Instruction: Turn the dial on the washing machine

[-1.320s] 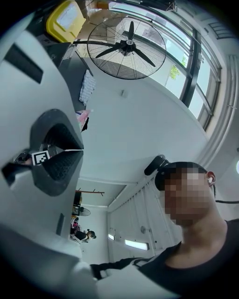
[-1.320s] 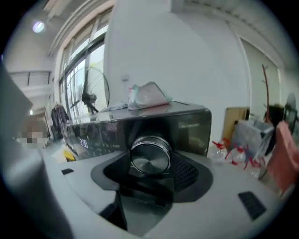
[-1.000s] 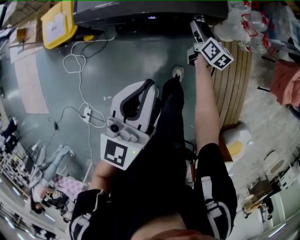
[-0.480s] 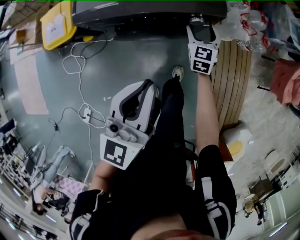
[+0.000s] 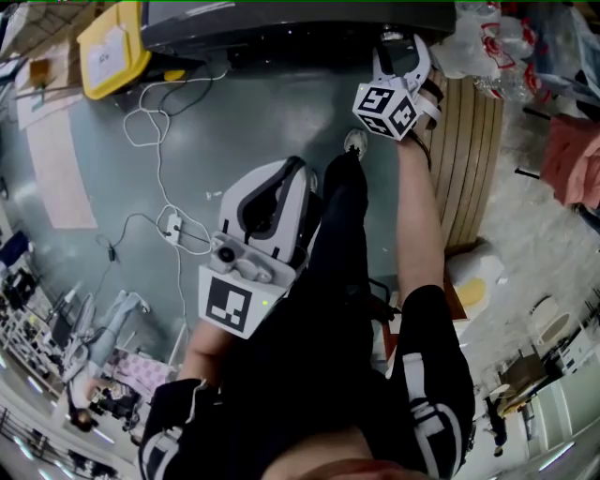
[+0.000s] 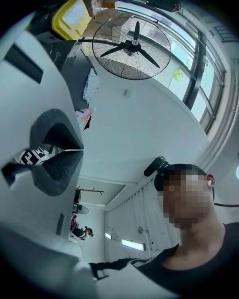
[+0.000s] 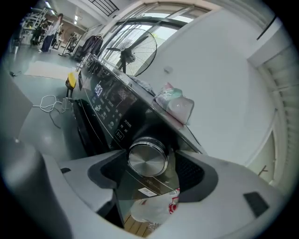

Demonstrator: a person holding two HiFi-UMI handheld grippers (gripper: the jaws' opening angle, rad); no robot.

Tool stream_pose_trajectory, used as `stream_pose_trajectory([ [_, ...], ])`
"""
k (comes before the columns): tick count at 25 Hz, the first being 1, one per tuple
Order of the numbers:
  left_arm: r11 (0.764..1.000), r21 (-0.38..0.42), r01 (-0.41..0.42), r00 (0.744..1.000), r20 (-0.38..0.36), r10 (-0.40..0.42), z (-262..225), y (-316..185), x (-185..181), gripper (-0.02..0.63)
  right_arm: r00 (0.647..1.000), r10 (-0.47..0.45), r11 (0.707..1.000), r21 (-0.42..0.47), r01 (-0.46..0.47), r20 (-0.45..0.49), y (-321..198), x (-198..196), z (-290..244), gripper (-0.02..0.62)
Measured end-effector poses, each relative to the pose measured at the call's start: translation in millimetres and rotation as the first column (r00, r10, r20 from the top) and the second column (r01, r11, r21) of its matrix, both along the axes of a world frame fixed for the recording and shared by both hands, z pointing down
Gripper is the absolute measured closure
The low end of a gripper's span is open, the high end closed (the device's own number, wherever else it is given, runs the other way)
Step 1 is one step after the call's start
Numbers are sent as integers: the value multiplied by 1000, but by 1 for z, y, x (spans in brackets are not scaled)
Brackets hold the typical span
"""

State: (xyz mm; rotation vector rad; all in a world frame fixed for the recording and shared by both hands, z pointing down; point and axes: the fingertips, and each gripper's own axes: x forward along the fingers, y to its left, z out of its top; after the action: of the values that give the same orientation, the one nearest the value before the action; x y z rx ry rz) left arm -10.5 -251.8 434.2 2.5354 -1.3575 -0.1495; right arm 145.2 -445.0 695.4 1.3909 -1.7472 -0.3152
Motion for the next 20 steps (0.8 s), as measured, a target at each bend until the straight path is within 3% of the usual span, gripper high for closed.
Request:
stream_pose_trajectory([
  [6,1000,-9,2,1000,-4,-2,3,-3,-3,578,999,15,1000,5,-15,33,0,-5,3,311],
  [8,1000,-12,2,1000,-8,-2,4,-3,-4,578,986,45,999,-16,-43,162,-1,-3,1,313],
  [10,1000,-14,4,1000,-11,-4,6,-4,-6,578,938,93,995,-57,-78,333,-2,-1,0,313],
  [12,1000,-18,5,1000,-15,-5,7,-5,-6,578,893,126,992,-83,-99,432,-2,1,0,313],
  [14,1000,-21,5,1000,-20,-5,7,-6,-6,578,885,127,991,-84,-99,448,-2,1,0,313],
  [20,1000,-13,7,1000,-19,-7,6,-3,-9,578,917,88,996,-41,-78,390,0,0,-4,285],
])
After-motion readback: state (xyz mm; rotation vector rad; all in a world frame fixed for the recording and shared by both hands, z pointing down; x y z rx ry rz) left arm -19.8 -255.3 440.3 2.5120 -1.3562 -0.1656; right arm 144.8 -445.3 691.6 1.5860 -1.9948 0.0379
